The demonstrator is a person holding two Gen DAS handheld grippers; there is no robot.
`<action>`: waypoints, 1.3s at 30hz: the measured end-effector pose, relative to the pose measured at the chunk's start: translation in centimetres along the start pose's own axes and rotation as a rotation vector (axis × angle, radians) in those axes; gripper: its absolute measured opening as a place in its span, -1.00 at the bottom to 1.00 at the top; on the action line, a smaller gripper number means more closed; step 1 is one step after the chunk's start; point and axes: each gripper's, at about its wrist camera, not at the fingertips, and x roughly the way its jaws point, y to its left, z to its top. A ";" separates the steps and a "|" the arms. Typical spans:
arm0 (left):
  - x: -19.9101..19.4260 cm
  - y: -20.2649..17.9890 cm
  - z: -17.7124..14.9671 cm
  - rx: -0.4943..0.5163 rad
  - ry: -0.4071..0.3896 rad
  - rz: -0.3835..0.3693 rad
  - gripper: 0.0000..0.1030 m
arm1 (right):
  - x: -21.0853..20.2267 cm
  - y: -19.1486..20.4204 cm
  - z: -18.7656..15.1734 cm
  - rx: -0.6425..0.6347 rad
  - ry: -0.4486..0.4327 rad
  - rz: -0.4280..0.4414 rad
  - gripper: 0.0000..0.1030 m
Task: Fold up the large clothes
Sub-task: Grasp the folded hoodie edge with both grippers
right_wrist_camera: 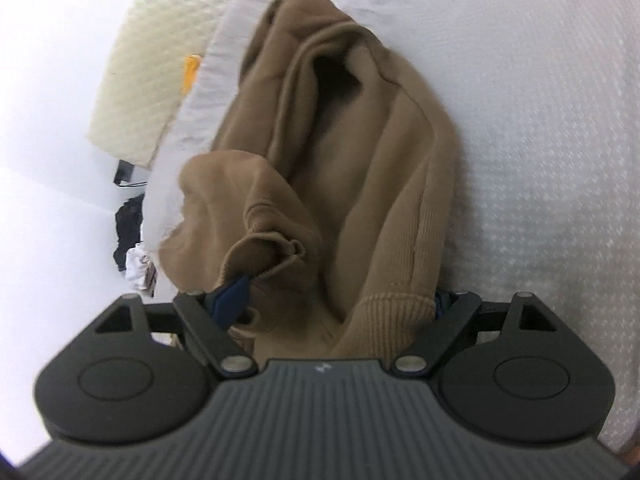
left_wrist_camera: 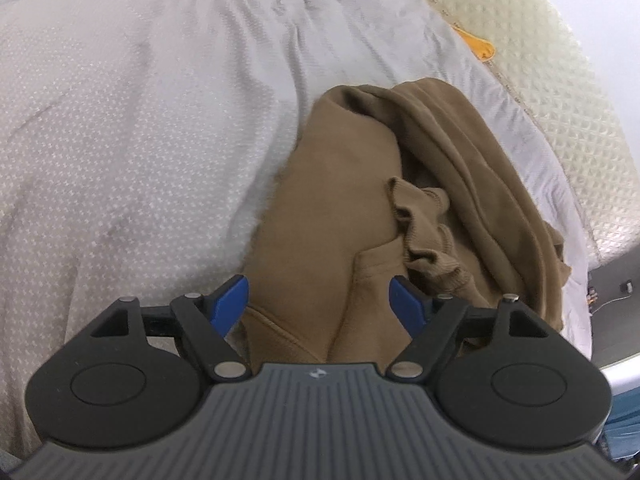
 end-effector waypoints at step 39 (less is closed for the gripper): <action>5.3 0.8 0.0 -0.090 0.111 -0.135 0.54 | 2.0 -2.7 -0.7 0.075 -0.020 -0.178 -0.02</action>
